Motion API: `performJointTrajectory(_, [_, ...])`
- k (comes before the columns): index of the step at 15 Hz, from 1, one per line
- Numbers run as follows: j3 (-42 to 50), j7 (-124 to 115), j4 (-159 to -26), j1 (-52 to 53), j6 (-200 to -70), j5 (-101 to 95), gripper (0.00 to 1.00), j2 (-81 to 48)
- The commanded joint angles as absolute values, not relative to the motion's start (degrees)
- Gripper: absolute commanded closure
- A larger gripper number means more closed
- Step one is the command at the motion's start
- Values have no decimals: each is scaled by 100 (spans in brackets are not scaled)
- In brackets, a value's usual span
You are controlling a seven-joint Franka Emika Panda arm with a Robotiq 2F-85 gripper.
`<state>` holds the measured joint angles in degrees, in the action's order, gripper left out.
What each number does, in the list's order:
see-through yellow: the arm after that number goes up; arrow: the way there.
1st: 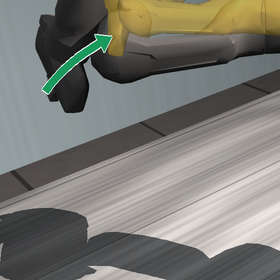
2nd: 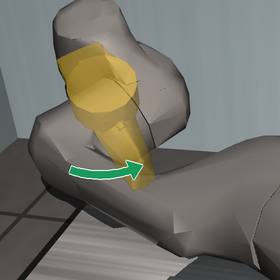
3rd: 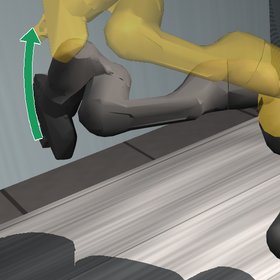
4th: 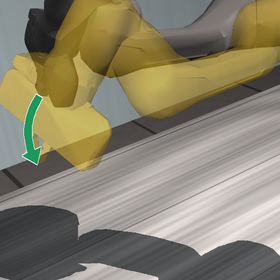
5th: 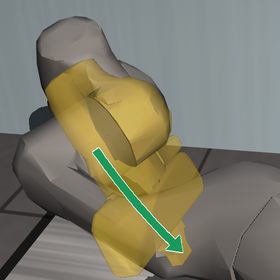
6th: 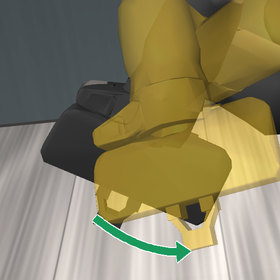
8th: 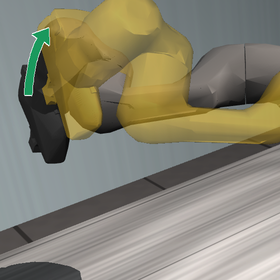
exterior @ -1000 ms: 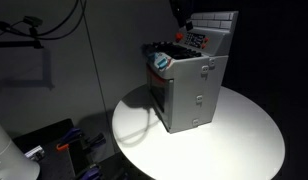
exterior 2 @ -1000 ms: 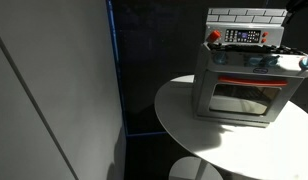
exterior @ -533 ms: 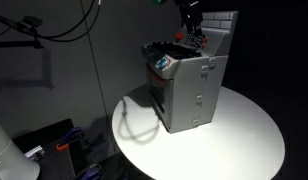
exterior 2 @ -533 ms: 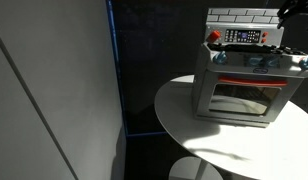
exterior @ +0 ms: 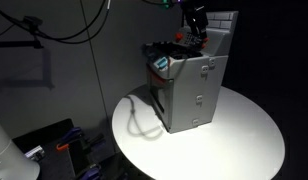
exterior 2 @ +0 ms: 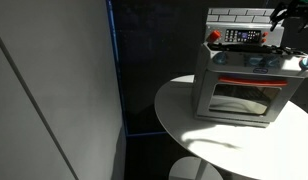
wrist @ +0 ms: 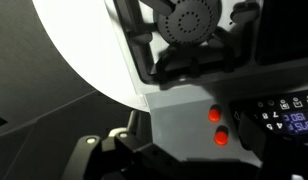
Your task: Push the bottom right orange button
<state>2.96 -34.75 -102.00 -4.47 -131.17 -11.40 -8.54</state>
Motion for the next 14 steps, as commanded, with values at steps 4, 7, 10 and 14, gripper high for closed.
performJointTrajectory(4, [471, -3465, -10106, -303, -13099, -1107, 0, -918])
performJointTrajectory(7, [472, -3477, -10096, -298, -13099, -1107, 0, -918])
performJointTrajectory(10, [477, -3464, -10049, -294, -13046, -1085, 0, -965])
performJointTrajectory(14, [507, -3491, -9973, -290, -13006, -1081, 0, -1072])
